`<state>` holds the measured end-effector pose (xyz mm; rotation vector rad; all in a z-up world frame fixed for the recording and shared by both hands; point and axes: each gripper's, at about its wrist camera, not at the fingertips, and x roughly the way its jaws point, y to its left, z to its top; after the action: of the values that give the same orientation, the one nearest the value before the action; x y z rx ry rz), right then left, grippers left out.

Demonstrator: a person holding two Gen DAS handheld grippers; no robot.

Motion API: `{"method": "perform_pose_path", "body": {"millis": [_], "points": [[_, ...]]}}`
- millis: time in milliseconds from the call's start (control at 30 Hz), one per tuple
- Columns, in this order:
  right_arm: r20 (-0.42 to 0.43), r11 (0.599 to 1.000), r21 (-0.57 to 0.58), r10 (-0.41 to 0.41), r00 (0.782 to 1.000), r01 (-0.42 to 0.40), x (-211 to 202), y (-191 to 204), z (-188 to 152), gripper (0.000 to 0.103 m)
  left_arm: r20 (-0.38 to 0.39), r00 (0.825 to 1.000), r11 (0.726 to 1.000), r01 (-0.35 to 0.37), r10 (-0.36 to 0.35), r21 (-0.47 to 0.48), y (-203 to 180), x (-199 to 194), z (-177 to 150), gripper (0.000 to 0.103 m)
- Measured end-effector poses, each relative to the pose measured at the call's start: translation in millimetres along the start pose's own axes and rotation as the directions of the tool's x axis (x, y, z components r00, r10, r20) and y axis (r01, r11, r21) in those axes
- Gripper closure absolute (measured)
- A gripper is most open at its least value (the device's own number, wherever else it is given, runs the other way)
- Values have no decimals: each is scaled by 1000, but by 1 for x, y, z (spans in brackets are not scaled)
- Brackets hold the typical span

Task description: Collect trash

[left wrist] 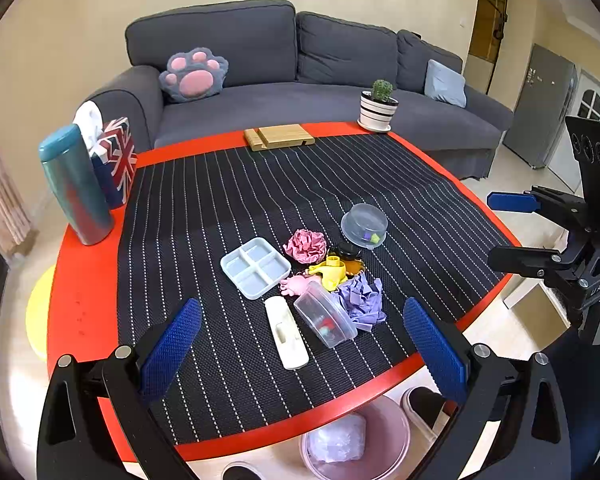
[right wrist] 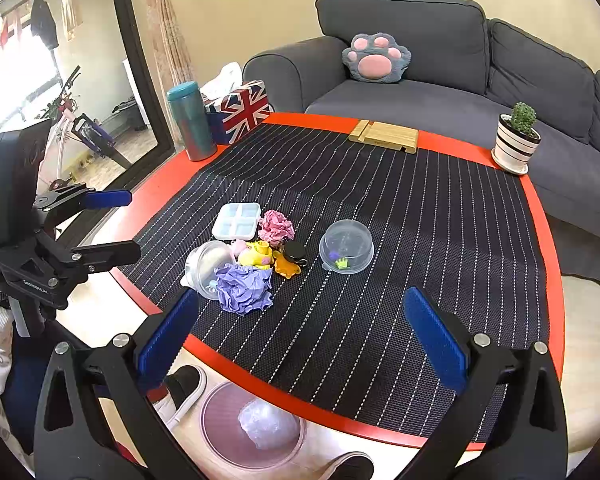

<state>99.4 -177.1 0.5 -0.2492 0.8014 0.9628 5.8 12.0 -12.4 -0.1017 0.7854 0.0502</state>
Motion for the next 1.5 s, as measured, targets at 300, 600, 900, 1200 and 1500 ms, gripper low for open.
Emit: {"method": "perform_pose_path", "body": {"millis": [300, 600, 900, 1200, 1500], "points": [[-1, 1000, 0, 0, 1000, 0, 0, 1, 0, 3, -3, 1000, 1000, 1, -1, 0, 1, 0, 0, 6], [-4, 1000, -1, -3, 1000, 3, 0, 0, -1, 3, -8, 1000, 1000, 3, -3, -7, 2, 1, 0, 6], [-10, 1000, 2, -10, 1000, 10, 2, -2, -3, 3, -38, 999, 999, 5, -6, -43, 2, 12, 7, 6], [-14, 1000, 7, -15, 1000, 15, 2, -6, -4, 3, -95, 995, 990, -11, -3, -138, 8, 36, 17, 6], [-8, 1000, 20, -14, 1000, 14, -2, -11, -6, 3, -230, 971, 964, -4, -60, -268, 16, 66, 19, 6]]}}
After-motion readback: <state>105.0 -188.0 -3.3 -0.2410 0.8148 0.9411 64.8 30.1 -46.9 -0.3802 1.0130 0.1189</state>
